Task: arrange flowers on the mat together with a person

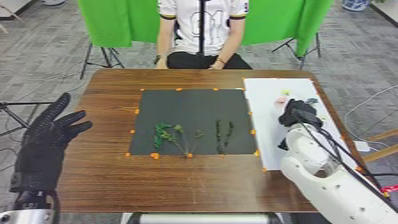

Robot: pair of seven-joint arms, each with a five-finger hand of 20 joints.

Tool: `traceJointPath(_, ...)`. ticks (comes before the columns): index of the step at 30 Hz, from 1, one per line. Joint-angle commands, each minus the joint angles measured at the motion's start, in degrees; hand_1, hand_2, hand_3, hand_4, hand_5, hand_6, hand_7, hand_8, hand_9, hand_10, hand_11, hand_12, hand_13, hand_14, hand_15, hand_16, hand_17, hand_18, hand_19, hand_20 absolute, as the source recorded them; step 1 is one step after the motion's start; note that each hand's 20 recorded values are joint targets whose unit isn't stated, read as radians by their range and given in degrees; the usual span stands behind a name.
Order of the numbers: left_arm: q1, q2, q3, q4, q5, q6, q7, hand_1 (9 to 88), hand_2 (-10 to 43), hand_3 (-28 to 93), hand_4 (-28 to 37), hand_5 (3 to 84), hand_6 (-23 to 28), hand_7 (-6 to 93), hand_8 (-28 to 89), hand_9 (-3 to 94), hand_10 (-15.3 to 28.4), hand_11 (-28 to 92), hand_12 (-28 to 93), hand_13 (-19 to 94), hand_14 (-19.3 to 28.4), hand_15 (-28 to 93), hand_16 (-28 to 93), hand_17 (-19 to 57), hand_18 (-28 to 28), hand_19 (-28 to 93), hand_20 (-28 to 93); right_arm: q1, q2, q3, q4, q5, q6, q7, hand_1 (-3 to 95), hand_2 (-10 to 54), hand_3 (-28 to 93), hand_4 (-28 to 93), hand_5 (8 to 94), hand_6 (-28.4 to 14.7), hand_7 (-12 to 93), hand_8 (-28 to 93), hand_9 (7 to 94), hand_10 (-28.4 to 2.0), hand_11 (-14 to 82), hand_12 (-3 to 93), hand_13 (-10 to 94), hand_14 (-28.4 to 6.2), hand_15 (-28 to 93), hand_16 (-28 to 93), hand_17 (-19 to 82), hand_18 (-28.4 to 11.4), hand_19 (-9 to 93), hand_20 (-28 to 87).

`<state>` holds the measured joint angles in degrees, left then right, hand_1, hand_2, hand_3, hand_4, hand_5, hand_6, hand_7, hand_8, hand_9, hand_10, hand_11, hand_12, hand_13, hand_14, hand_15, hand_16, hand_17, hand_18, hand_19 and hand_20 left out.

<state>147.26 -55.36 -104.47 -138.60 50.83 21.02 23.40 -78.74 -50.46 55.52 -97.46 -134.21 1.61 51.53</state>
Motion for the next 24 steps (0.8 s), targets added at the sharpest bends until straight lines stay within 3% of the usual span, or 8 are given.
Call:
traceJointPath(1,-0.16,0.17,0.46,0.36,-0.3,-0.72,-0.58,18.4,-2.4,77,-28.3,28.3,2.8,14.7,-11,31.3,18.0,23,13,23,26.3,55,-8,-10.8,22.4,45,20,-0.31,0.86,-4.43,2.55,-3.82,7.07,0.59,62.2,-9.5,58,-28,81.4,3.2,24,2,92.3,-5.1,9.6,33.5,85,-2.5,45,26,45,-15.9,85,-5)
traceJointPath(2,0.29,0.42,0.62,0.22,-0.46,-0.2,0.18,18.4,-2.4,77,-28.3,28.4,2.9,14.6,-11,31.3,18.0,23,13,23,26.3,55,-8,-10.8,22.4,45,20,-0.32,0.99,-4.62,2.65,-4.31,8.25,0.36,62.7,-9.5,57,-28,82.3,3.2,24,2,93.1,-4.7,11.5,34.1,86,-2.3,45,26,45,-15.8,86,-5)
traceJointPath(5,0.44,0.4,0.38,-0.01,-0.36,-0.34,-0.04,18.4,-2.4,77,-28.3,28.4,2.9,14.7,-11,31.3,17.9,23,13,23,26.3,55,-8,-10.8,22.4,45,20,-1.82,1.41,-3.62,1.22,-6.55,11.37,0.13,62.7,-9.5,57,-28,83.5,3.4,23,3,93.6,-4.2,13.4,35.1,87,-2.4,46,25,46,-15.4,86,-6)
traceJointPath(10,0.9,1.46,-0.31,-0.66,-0.06,0.52,1.23,18.5,-2.4,77,-28.3,28.4,2.9,14.8,-11,31.3,17.9,23,13,22,26.1,55,-8,-10.8,22.5,45,21,-2.11,1.89,-2.71,-5.91,-7.08,15.67,-1.48,62.6,-9.5,59,-28,83.9,2.9,23,3,93.7,-4.0,14.4,36.7,87,-2.4,49,24,45,-15.4,87,-6)
traceJointPath(12,0.3,1.64,-0.56,-0.67,-0.13,0.14,0.95,18.5,-2.4,77,-28.3,28.4,2.9,14.9,-11,31.3,18.0,23,13,21,25.6,54,-8,-10.7,22.5,45,21,-1.12,1.55,-3.31,-8.99,-5.52,16.34,-3.34,62.4,-9.5,59,-28,83.9,2.7,24,3,93.7,-4.1,14.5,37.0,86,-2.4,49,24,44,-15.5,88,-5)
traceJointPath(18,-0.87,2.68,-0.64,-0.54,-1.65,-0.61,1.4,18.6,-2.4,77,-28.3,28.5,2.9,14.9,-11,31.3,18.2,23,13,21,25.8,54,-8,-10.3,22.8,47,22,3.73,-2.8,-8.23,-15.11,2.33,15.17,-9.95,61.6,-9.5,61,-28,84.1,2.3,24,4,93.7,-4.2,14.6,37.7,86,-2.8,51,24,43,-15.7,88,-5)
traceJointPath(23,-1.61,3.35,-2.67,-0.5,-1.82,0.36,1.37,18.6,-2.3,77,-28.3,28.5,3.0,15.0,-11,31.2,18.1,23,13,22,26.0,55,-8,-9.9,23.1,48,23,9.45,-11.92,-14.32,-12.87,7.29,9.45,-16.47,61.0,-9.5,63,-28,83.9,2.1,24,4,93.7,-4.2,14.9,38.2,85,-2.9,52,24,42,-15.9,89,-5)
traceJointPath(24,-1.97,3.37,-3.26,-0.5,-1.62,0.04,0.74,18.7,-2.3,76,-28.3,28.5,3.1,15.0,-11,31.2,18.1,23,13,22,26.1,55,-8,-9.8,23.1,48,23,9.96,-13.69,-15.35,-12.22,7.49,8.79,-17.45,61.0,-9.5,63,-28,83.8,2.1,24,4,93.7,-4.2,14.9,38.2,85,-3.0,52,24,42,-15.9,89,-4)
